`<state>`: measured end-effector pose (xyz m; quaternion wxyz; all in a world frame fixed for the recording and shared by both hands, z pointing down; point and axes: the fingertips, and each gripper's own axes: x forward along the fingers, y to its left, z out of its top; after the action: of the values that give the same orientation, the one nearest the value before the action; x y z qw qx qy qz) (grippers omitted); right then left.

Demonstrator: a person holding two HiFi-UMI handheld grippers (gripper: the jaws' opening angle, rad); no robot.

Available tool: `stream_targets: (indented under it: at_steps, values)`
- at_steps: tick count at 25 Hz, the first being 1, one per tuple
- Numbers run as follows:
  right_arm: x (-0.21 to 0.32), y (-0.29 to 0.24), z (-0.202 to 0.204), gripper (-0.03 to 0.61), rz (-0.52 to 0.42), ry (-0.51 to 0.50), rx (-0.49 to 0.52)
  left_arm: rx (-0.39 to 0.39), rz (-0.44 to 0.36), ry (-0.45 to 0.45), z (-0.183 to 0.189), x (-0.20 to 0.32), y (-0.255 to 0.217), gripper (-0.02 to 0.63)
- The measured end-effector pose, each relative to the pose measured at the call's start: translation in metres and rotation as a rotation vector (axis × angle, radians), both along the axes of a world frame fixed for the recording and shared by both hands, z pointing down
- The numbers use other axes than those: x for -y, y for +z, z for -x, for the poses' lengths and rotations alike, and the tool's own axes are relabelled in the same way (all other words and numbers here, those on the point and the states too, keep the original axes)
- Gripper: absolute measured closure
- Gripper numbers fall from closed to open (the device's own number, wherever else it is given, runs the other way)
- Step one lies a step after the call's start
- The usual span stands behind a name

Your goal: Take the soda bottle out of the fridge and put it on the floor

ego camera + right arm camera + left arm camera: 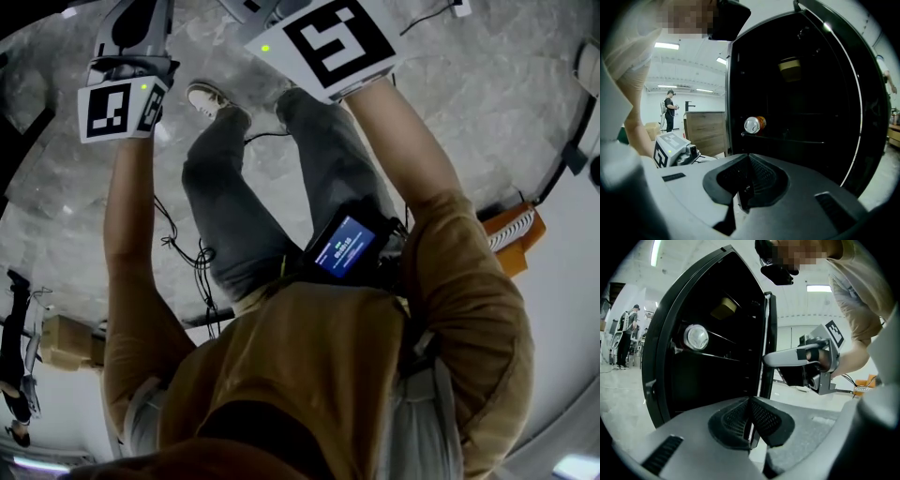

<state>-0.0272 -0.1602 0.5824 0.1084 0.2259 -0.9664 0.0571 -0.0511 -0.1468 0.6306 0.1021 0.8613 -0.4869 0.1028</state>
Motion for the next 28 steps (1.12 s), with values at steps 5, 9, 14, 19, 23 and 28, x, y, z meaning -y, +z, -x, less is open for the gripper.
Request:
stream_targets:
  at_steps: [5,9,14,19,23,28]
  values:
    - [0.003,-0.032,-0.004,0.577,-0.013,0.004,-0.019,-0.001,0.019,-0.002,0.001,-0.002,-0.022,0.612]
    - [0.002,-0.055,0.001,0.577,-0.009,0.002,-0.027,-0.008,0.025,0.001,0.001,-0.005,-0.038,0.612]
    - [0.006,-0.074,0.009,0.577,-0.011,-0.01,-0.05,-0.018,0.033,-0.028,0.011,0.001,-0.064,0.612]
    - [0.008,-0.096,0.018,0.577,-0.024,-0.038,-0.085,-0.023,0.031,-0.056,0.02,0.003,-0.094,0.612]
    - [0.01,-0.114,0.023,0.578,-0.031,-0.038,-0.081,-0.015,0.031,-0.086,0.028,0.003,-0.114,0.612]
    - [0.007,-0.123,0.039,0.577,-0.047,-0.054,-0.111,0.0,0.016,-0.112,0.042,0.003,-0.133,0.612]
